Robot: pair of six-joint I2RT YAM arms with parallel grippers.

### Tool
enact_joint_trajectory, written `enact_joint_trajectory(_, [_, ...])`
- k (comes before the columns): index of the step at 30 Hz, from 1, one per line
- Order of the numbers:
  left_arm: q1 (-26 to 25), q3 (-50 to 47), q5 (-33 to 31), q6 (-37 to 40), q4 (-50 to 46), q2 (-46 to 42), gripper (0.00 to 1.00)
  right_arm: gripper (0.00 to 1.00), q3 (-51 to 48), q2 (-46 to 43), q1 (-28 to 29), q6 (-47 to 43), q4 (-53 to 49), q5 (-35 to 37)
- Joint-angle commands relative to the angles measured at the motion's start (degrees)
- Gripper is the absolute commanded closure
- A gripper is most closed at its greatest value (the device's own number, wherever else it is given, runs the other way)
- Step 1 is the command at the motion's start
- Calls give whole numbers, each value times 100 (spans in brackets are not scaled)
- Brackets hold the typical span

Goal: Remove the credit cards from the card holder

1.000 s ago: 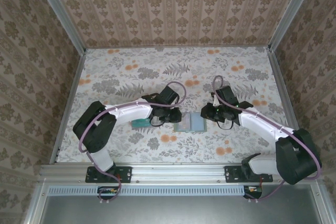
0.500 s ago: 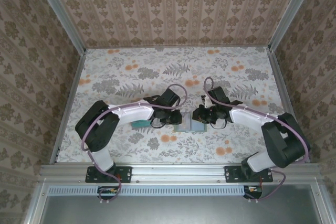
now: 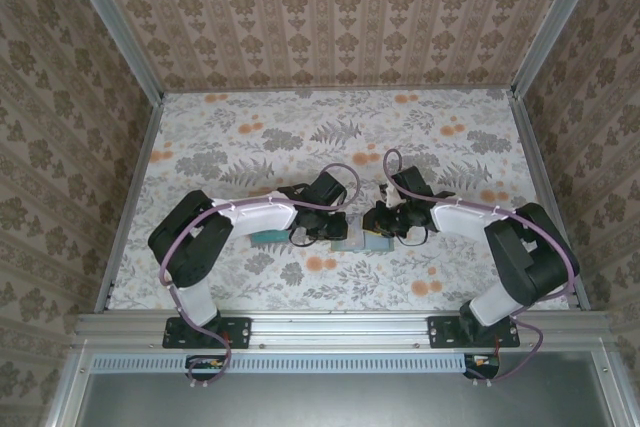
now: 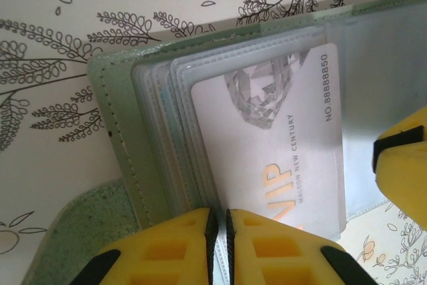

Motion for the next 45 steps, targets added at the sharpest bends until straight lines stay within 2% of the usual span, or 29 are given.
enact_joint_trajectory(1, [-38,80,-113,-81,-201,127,84,81,-69,150,25,38,99,-67])
enact_joint_trajectory(20, [-57,94,-109,-83,-238,163,85,82,-8,466,34,53,192,-168])
enact_joint_trajectory(25, [-54,95,-128,-78,-265,166,85,81,17,251,26,-117,-130,71])
enact_joint_trajectory(32, [-58,91,-148,-66,-309,163,85,82,71,50,-98,-220,-299,49])
enact_joint_trajectory(45, [-63,114,-113,-56,-306,180,85,82,79,503,-37,-89,100,-444])
